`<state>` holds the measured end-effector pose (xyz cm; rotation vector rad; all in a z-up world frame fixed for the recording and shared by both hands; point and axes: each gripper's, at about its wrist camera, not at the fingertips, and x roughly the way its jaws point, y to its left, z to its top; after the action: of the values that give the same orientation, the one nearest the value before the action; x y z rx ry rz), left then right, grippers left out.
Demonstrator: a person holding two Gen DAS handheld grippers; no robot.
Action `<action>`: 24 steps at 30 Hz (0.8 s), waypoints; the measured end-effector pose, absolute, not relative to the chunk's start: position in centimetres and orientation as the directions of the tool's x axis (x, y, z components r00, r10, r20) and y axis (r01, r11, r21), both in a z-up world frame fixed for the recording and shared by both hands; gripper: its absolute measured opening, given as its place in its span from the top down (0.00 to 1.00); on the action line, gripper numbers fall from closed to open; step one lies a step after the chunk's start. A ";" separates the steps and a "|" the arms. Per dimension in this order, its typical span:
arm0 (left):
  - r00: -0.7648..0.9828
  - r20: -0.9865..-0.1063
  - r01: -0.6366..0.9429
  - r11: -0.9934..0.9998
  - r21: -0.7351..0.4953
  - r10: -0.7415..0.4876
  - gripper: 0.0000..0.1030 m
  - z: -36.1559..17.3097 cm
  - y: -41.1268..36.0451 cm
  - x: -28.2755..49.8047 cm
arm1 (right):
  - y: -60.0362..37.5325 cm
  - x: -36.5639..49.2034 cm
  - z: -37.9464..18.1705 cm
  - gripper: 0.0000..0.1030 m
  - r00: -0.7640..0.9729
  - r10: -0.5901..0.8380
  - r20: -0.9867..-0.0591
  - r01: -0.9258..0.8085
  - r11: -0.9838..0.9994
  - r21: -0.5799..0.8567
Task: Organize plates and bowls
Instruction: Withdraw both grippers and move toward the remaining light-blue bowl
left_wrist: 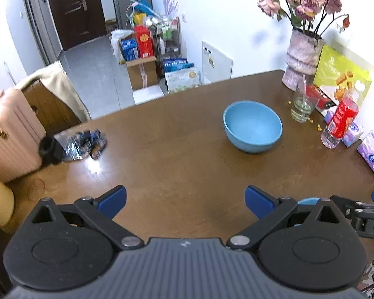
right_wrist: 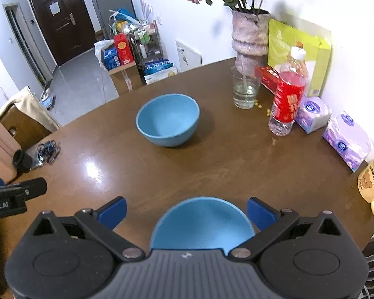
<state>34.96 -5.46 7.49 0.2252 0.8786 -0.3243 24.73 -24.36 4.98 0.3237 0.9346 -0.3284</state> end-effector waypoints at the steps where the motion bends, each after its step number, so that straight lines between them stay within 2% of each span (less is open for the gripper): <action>1: 0.597 -0.780 0.375 0.925 0.061 -0.190 0.00 7.9 -5.3 35.4 | -24.1 25.1 5.2 0.00 0.552 -0.132 -0.823 0.413 0.901 0.133; 13: 0.610 -0.770 0.371 0.926 0.072 -0.184 0.00 10.2 -7.7 41.5 | -24.2 30.7 7.8 0.00 0.544 -0.123 -0.830 0.430 0.890 0.150; 24: 0.590 -0.790 0.312 0.950 0.032 -0.167 0.00 9.2 -12.9 47.8 | -29.2 37.7 6.4 0.00 0.501 -0.108 -0.858 0.453 0.878 0.154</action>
<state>47.77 -12.92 9.19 0.1743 0.8980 -0.2801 37.72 -29.16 6.38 0.3858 0.9932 -0.3495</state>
